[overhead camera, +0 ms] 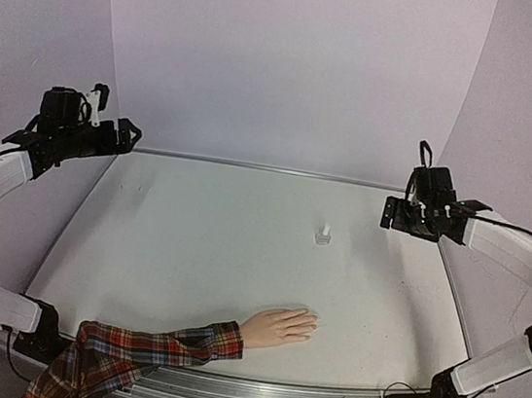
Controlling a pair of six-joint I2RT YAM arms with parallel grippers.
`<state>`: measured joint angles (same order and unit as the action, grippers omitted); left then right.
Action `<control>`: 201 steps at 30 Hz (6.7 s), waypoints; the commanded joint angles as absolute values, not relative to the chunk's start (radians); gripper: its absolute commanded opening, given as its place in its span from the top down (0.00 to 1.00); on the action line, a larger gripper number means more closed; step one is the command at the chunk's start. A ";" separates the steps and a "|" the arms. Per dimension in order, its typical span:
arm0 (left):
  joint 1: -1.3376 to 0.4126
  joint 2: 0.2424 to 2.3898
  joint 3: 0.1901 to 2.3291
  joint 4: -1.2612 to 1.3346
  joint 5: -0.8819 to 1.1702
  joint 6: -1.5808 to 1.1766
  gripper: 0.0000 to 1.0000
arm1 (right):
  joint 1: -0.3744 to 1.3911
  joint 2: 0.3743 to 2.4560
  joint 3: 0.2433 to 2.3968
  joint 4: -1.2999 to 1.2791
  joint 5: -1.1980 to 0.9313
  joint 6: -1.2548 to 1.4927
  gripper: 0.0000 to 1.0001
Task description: Paint the nails
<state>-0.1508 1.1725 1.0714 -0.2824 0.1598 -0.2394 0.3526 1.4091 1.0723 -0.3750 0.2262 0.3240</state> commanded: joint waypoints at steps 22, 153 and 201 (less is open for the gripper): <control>-0.312 1.299 1.121 -0.283 0.225 -0.112 0.00 | 0.529 2.002 1.543 -0.495 0.118 0.390 0.30; -0.800 1.496 0.847 0.552 0.220 0.156 0.99 | 1.010 1.875 1.844 -0.576 0.117 0.597 0.52; -0.908 1.495 0.910 0.648 -0.039 -0.002 1.00 | 0.961 1.581 1.547 -0.307 0.141 0.484 0.36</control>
